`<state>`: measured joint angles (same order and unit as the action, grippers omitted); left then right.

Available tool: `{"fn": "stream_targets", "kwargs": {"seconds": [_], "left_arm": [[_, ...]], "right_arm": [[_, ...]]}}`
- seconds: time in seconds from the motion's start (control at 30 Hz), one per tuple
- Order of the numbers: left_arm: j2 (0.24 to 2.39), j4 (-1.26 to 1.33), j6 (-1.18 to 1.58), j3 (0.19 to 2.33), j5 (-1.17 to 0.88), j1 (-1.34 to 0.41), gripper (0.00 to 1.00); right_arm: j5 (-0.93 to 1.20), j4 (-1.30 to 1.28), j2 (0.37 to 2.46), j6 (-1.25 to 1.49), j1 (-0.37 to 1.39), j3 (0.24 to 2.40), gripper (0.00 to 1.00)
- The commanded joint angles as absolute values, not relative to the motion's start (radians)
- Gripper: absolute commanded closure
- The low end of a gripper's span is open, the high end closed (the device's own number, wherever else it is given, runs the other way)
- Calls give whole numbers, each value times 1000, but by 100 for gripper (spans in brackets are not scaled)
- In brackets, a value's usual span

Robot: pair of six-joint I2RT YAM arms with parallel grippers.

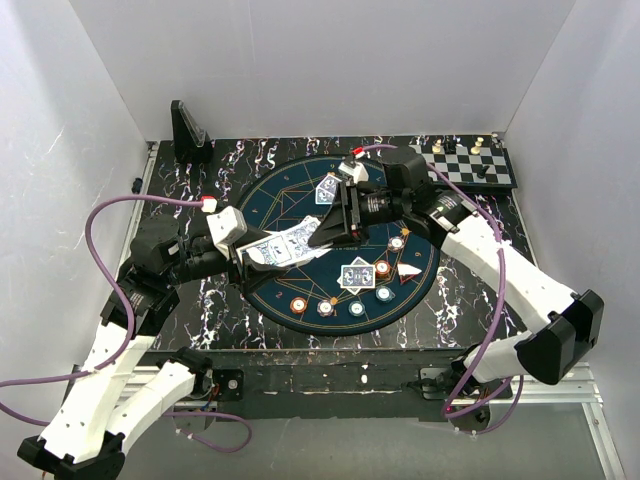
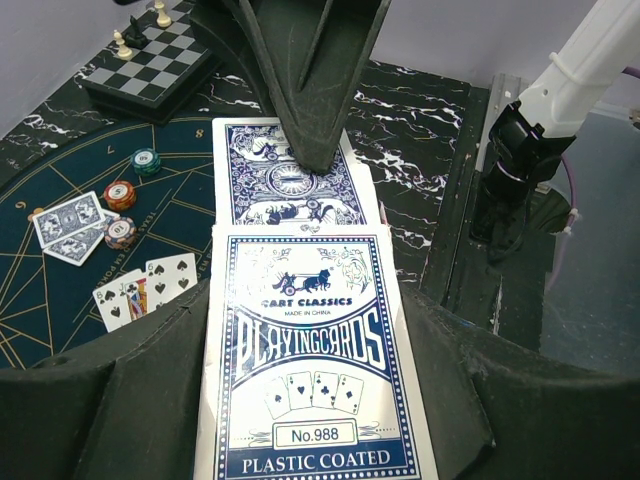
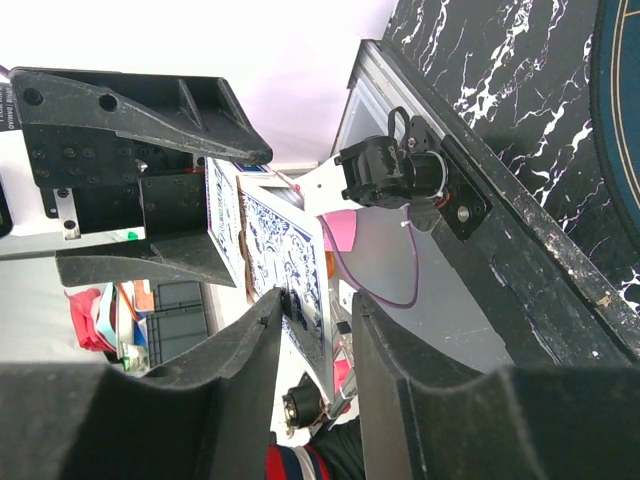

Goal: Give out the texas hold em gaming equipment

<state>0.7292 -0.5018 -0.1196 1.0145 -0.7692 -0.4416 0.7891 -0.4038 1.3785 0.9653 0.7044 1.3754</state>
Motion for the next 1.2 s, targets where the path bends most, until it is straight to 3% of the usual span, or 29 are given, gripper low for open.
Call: {"fn": "stream_targets", "kwargs": {"seconds": [0.0, 0.47, 0.8, 0.97, 1.17], "left_arm": [[713, -469, -110, 1054, -781, -445, 100], [700, -449, -89, 1031, -778, -445, 100], [692, -456, -90, 1026, -770, -443, 100], [692, -477, -104, 1035, -767, -445, 100], [692, -474, -104, 1043, -772, -443, 100]], "right_arm": [[799, -394, 1336, 954, 692, 1373, 61], [779, -560, 1305, 856, 617, 1443, 88], [833, -569, 1272, 848, 488, 1483, 99], [841, -522, 1292, 850, 451, 1431, 99], [744, -425, 1521, 766, 445, 1325, 99]]}}
